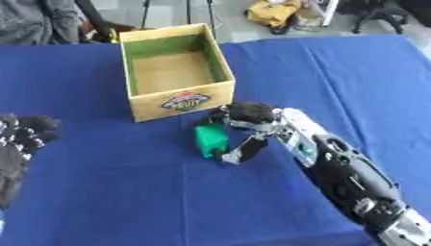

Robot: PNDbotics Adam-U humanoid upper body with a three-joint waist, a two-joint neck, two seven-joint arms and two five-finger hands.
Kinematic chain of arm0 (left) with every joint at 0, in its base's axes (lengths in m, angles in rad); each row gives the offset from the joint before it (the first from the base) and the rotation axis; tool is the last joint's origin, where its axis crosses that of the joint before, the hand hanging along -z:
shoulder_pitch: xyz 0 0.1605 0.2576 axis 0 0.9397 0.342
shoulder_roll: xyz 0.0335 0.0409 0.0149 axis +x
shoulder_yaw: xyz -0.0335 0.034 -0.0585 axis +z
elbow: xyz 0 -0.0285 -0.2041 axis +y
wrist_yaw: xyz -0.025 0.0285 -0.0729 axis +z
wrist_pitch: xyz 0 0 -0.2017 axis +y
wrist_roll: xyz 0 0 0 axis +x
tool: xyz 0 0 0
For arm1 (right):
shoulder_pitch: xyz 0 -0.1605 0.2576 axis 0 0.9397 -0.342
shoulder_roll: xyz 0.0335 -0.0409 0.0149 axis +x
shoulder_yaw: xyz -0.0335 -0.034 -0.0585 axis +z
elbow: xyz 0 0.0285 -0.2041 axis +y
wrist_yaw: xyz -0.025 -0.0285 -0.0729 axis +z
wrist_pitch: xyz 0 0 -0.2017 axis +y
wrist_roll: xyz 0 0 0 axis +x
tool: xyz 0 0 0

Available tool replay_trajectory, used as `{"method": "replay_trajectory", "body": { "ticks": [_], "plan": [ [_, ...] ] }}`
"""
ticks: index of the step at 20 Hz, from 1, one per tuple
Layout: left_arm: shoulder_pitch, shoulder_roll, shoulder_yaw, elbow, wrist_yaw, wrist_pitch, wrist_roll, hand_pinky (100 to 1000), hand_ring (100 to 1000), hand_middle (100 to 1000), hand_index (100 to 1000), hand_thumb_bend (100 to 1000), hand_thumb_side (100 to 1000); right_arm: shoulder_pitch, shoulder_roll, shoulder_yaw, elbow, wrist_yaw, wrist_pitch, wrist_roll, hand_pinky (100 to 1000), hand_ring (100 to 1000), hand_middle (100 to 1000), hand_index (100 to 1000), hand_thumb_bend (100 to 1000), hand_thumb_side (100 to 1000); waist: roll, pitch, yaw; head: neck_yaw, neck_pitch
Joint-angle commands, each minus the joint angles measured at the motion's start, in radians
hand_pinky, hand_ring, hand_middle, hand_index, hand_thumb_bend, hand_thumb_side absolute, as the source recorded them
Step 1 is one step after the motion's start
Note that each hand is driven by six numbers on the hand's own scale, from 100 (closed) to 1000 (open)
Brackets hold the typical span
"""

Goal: Pick up objects on the table and place them in the box.

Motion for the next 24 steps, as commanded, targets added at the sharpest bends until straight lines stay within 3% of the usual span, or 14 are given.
{"method": "replay_trajectory", "body": {
  "ticks": [1,8,13,17,18,21,24],
  "plan": [
    [-0.011,0.009,0.001,-0.014,0.003,-0.001,-0.001,826,809,584,666,386,1000,-0.017,-0.019,-0.008,-0.032,-0.014,0.004,-0.011,597,572,521,888,100,100,0.004,-0.013,-0.001,0.001,0.004],
    [-0.010,0.010,0.003,-0.015,0.004,-0.001,0.000,826,809,584,666,386,1000,-0.031,-0.057,-0.011,-0.163,-0.120,0.047,-0.037,606,581,536,877,100,100,0.003,-0.016,-0.005,0.004,0.003],
    [-0.009,0.011,0.005,-0.015,0.004,-0.001,0.003,826,809,583,666,386,1000,-0.044,-0.110,-0.014,-0.287,-0.221,0.107,-0.024,604,574,536,879,100,100,0.002,-0.016,-0.008,0.010,-0.002],
    [-0.009,0.011,0.005,-0.015,0.004,-0.001,0.003,826,809,583,666,386,1000,-0.044,-0.123,-0.014,-0.326,-0.254,0.135,-0.002,604,574,536,879,100,100,0.001,-0.016,-0.008,0.010,-0.002],
    [-0.007,0.011,0.005,-0.015,0.004,-0.001,0.003,826,809,583,666,387,1000,-0.051,-0.131,-0.021,-0.336,-0.256,0.140,-0.003,598,554,534,883,160,100,0.001,-0.020,-0.006,0.012,-0.002],
    [-0.018,0.004,-0.009,-0.015,0.007,0.002,-0.008,826,809,583,666,384,1000,-0.110,-0.188,-0.055,-0.317,-0.231,0.165,-0.030,598,551,535,885,171,100,0.003,-0.023,0.032,0.003,-0.015],
    [-0.039,-0.001,-0.032,-0.016,0.009,0.007,-0.029,826,809,583,666,382,1000,-0.157,-0.204,-0.087,-0.247,-0.195,0.200,-0.042,599,555,535,880,138,100,0.002,-0.016,0.082,-0.010,-0.036]
  ]
}}
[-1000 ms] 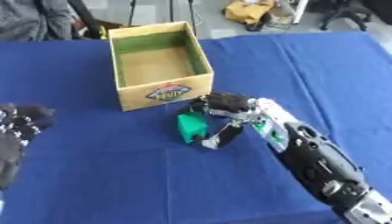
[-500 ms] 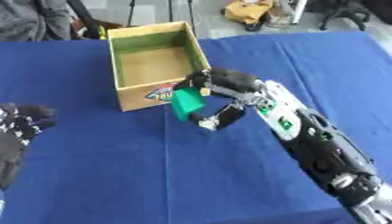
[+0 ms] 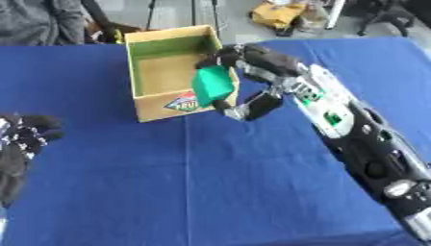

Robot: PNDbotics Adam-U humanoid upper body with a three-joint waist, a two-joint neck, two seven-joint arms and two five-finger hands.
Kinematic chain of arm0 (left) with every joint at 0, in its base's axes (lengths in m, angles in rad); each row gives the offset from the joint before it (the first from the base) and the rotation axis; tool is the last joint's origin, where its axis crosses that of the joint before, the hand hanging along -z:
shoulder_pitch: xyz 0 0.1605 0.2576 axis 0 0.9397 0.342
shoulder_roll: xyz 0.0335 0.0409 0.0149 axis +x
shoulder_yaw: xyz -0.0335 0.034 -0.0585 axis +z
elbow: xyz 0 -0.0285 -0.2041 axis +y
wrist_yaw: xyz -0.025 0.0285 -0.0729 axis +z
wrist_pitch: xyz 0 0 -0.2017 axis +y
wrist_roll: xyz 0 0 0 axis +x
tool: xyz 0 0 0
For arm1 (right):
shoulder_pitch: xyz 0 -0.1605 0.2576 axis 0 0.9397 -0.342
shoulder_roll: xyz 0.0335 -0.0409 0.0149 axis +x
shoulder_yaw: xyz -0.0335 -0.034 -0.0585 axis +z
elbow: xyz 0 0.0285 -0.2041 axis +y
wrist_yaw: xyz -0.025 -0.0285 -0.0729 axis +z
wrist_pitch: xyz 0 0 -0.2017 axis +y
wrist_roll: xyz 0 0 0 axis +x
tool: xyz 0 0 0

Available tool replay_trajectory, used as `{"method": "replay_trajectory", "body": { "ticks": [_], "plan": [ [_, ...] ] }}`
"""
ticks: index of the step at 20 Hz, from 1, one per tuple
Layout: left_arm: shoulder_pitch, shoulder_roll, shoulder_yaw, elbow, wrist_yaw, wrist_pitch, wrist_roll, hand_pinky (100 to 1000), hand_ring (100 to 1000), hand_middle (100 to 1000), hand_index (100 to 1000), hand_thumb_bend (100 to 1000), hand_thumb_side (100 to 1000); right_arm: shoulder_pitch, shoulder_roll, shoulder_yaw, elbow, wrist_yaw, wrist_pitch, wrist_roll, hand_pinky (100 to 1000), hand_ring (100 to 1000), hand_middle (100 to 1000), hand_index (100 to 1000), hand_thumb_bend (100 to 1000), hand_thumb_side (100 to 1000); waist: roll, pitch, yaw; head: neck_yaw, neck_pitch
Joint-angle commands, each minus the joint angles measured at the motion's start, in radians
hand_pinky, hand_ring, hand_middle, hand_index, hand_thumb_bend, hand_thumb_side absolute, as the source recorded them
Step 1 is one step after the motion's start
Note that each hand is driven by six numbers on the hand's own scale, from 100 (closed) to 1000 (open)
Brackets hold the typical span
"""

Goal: Pick up objects on the table and place them in the box.

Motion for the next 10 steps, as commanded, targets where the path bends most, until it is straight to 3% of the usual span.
{"method": "replay_trajectory", "body": {
  "ticks": [1,7,10],
  "plan": [
    [-0.031,-0.001,-0.025,-0.016,0.007,0.004,-0.024,826,809,583,666,382,1000,-0.045,-0.037,-0.049,0.056,0.041,0.041,-0.013,600,556,536,880,136,100,0.002,-0.008,0.031,-0.019,-0.029],
    [-0.082,-0.017,-0.069,-0.020,0.011,0.015,-0.068,826,809,583,667,381,1000,-0.090,-0.045,-0.117,0.210,0.134,0.118,-0.028,613,568,566,885,100,100,-0.015,0.009,0.168,-0.086,-0.071],
    [-0.095,-0.020,-0.080,-0.020,0.012,0.019,-0.081,826,810,582,666,378,1000,-0.108,-0.039,-0.145,0.289,0.183,0.142,-0.038,631,583,608,897,100,115,-0.020,0.017,0.215,-0.103,-0.080]
  ]
}}
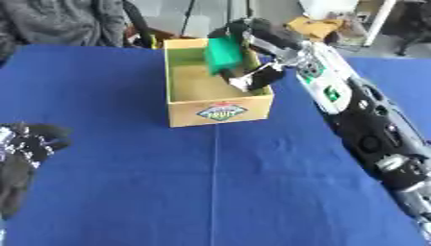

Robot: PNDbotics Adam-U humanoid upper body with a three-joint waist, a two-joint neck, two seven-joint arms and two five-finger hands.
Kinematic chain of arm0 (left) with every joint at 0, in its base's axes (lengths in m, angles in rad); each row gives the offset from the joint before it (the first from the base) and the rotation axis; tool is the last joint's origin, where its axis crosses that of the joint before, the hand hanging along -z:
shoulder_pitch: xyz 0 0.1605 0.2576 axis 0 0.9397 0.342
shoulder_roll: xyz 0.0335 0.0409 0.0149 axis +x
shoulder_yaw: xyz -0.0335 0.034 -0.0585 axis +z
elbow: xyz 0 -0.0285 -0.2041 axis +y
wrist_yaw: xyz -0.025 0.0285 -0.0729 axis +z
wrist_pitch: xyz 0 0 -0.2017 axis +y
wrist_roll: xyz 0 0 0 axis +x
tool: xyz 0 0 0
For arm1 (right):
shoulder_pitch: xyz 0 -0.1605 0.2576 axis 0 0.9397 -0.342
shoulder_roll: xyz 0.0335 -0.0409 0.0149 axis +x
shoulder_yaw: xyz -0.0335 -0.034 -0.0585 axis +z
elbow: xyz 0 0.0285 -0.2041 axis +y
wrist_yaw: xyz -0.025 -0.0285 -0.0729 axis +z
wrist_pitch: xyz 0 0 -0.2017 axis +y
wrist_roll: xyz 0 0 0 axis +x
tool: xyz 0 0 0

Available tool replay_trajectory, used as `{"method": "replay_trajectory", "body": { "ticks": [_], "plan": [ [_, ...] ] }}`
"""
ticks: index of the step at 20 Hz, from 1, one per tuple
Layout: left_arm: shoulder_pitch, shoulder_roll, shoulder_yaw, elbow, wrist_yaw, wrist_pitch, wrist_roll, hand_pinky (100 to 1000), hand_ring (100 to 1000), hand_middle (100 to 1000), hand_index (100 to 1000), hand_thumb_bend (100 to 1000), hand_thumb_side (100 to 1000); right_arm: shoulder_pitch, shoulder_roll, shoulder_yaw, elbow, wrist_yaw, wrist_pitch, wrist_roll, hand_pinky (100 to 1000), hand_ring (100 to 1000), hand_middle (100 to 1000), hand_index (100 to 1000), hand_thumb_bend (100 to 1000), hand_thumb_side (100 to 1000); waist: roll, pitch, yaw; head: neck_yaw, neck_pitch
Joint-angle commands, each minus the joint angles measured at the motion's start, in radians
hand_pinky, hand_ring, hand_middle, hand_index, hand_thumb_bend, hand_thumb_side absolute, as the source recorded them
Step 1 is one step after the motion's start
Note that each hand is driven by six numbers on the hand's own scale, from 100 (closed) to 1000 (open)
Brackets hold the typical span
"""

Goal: Pick up objects on the table and place them in the box.

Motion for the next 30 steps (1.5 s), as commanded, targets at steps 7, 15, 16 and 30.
{"method": "replay_trajectory", "body": {
  "ticks": [7,15,16,30],
  "plan": [
    [-0.035,0.000,-0.022,-0.020,0.007,0.003,-0.027,827,810,582,666,378,1000,-0.057,-0.011,-0.073,0.232,0.144,0.029,-0.055,648,614,647,902,100,156,0.005,-0.005,0.045,-0.043,-0.029],
    [-0.035,0.001,-0.025,-0.019,0.006,0.005,-0.031,827,810,581,666,378,1000,-0.082,0.005,-0.096,0.427,0.263,-0.042,-0.167,816,885,906,934,100,258,0.002,-0.005,0.045,-0.053,-0.033],
    [-0.034,0.001,-0.025,-0.019,0.006,0.005,-0.031,827,810,581,666,378,1000,-0.086,0.007,-0.097,0.452,0.275,-0.057,-0.180,843,911,925,942,100,297,0.002,-0.005,0.045,-0.052,-0.033],
    [-0.032,0.001,-0.024,-0.019,0.005,0.006,-0.032,827,810,580,666,380,1000,-0.100,0.009,-0.103,0.486,0.311,-0.164,-0.254,1000,1000,1000,1000,184,793,-0.002,-0.007,0.029,-0.043,-0.039]
  ]
}}
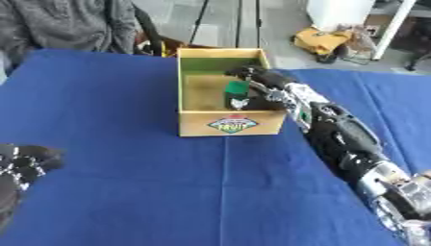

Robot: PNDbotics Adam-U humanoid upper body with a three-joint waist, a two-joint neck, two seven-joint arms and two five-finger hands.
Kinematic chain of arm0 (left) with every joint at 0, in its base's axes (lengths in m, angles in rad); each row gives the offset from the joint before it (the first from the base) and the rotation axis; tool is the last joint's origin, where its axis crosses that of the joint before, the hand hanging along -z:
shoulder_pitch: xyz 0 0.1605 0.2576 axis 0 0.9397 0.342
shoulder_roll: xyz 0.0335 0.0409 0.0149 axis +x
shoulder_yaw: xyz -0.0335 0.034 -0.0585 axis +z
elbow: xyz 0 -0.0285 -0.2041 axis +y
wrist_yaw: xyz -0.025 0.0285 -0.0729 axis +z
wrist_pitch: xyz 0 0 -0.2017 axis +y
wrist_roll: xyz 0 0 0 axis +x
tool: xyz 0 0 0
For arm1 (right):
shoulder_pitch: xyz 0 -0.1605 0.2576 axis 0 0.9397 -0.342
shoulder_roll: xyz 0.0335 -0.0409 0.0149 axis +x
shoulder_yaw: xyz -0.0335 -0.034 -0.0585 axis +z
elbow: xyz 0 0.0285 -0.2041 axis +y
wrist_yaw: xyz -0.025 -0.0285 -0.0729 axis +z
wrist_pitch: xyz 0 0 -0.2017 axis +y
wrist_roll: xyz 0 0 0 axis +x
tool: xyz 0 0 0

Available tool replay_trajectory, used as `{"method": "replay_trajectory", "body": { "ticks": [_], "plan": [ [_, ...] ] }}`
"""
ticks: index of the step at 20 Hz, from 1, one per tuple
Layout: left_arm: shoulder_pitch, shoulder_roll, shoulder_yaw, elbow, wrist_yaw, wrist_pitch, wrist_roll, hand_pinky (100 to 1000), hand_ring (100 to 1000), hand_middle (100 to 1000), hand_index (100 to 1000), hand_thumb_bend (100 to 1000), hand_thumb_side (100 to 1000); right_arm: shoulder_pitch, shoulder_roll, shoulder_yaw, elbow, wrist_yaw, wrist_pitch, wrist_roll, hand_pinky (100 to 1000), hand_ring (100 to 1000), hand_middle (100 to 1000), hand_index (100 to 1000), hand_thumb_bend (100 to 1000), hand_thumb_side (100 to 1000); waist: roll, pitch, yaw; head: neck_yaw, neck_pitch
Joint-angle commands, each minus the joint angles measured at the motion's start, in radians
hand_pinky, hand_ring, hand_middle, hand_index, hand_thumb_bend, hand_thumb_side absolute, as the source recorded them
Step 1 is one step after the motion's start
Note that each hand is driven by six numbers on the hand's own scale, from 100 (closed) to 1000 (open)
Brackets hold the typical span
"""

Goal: Pick up objects on the table and place them in the box.

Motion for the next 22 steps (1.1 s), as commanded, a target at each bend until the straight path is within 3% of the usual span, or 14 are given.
{"method": "replay_trajectory", "body": {
  "ticks": [1,4,5,6,7,10,16,22],
  "plan": [
    [-0.014,0.009,0.001,-0.019,0.003,-0.001,-0.003,827,810,580,666,380,1000,-0.018,-0.015,-0.002,-0.039,-0.010,-0.007,-0.013,1000,1000,1000,1000,188,762,0.005,-0.015,-0.004,0.004,-0.016],
    [-0.013,0.009,0.001,-0.019,0.003,-0.001,-0.003,827,810,580,666,380,1000,-0.016,-0.017,0.003,-0.062,-0.025,-0.007,-0.024,1000,1000,1000,1000,188,762,0.005,-0.015,-0.007,0.005,-0.018],
    [-0.011,0.009,0.002,-0.019,0.003,-0.001,-0.002,827,810,580,666,381,1000,-0.024,-0.017,-0.004,-0.073,-0.033,-0.012,-0.030,1000,1000,1000,973,148,642,0.005,-0.017,-0.014,0.008,-0.017],
    [-0.009,0.010,0.004,-0.019,0.003,-0.001,0.000,827,810,580,666,381,1000,-0.027,-0.019,-0.008,-0.092,-0.045,-0.019,-0.042,1000,1000,1000,973,148,642,0.004,-0.017,-0.020,0.011,-0.018],
    [-0.008,0.010,0.005,-0.019,0.003,-0.001,0.000,827,810,580,666,382,1000,-0.027,-0.020,-0.010,-0.114,-0.058,-0.020,-0.055,962,1000,989,954,100,545,0.004,-0.017,-0.024,0.012,-0.019],
    [0.009,0.014,0.013,-0.016,0.001,-0.001,0.007,827,810,581,667,383,1000,-0.031,-0.019,-0.036,-0.189,-0.105,-0.035,-0.101,919,1000,951,930,100,504,0.005,-0.026,-0.071,0.042,-0.015],
    [0.036,0.026,0.033,-0.013,-0.002,-0.007,0.027,827,810,581,667,383,1000,0.037,-0.010,-0.032,-0.351,-0.204,-0.042,-0.200,847,949,891,892,100,517,0.010,-0.036,-0.160,0.101,-0.007],
    [0.062,0.048,0.081,-0.013,-0.008,-0.021,0.071,826,811,582,667,386,1000,0.187,0.019,0.013,-0.512,-0.303,-0.056,-0.299,838,931,824,840,100,737,0.010,-0.036,-0.269,0.182,-0.011]
  ]
}}
